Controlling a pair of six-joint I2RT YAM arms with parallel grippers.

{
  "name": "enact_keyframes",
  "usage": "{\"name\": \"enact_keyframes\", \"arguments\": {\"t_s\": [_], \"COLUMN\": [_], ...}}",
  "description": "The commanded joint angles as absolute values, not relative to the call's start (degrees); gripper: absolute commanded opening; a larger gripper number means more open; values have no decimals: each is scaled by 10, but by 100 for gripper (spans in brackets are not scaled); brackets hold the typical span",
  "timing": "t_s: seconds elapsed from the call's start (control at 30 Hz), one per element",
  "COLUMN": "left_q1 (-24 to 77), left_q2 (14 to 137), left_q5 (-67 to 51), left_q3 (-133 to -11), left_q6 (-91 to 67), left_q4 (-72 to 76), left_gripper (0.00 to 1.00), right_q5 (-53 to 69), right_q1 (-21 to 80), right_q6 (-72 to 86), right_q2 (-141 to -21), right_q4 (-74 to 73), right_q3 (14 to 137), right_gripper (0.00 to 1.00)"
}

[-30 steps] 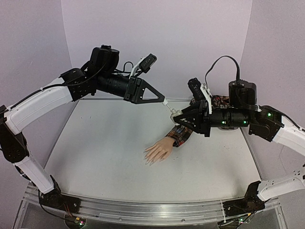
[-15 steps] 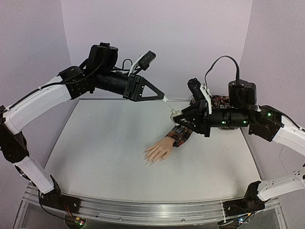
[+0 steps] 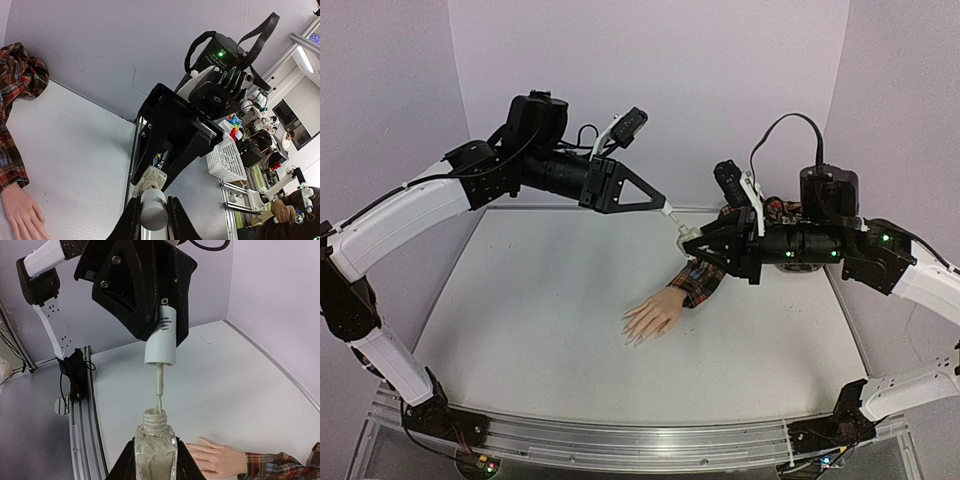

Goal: Paint the nails
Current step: Close the nail polish bottle cap on the nail polish bottle.

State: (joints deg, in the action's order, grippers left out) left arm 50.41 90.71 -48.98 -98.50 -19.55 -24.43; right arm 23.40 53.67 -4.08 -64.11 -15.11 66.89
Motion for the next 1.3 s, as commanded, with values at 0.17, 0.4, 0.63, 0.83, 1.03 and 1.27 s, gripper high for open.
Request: {"name": "enact_keyframes", "arguments": {"t_s": [0.17,0.4,0.63,0.83,1.03,1.27], "left_q1": [503,505,511,519,521,531], "left_q2": [896,902,909,915,921,950], "left_q5": [-508,-505,-503,-494,-479,-454], "left_q3": [-986,-989,-996,-1006,-1017,-1064], "left_q6": [-199,-196,-192,-184,-171,-126], "left_q4": [-222,-228,-239,-253,-275,-356], "left_gripper": [0,0,0,0,0,0], "right_q5": [228,231,234,232,221,208], "right_q1": [538,538,538,539,539,539], "right_q6": [-44,-45,-44,-43,-43,-52], "right_q2": [-649,-648,-658,-672,-679,-698], "right_q4": [-138,-139,-139,-138,-138,-135], "right_q3": [702,708,719,734,749,776], "right_gripper": [0,0,0,0,0,0]}}
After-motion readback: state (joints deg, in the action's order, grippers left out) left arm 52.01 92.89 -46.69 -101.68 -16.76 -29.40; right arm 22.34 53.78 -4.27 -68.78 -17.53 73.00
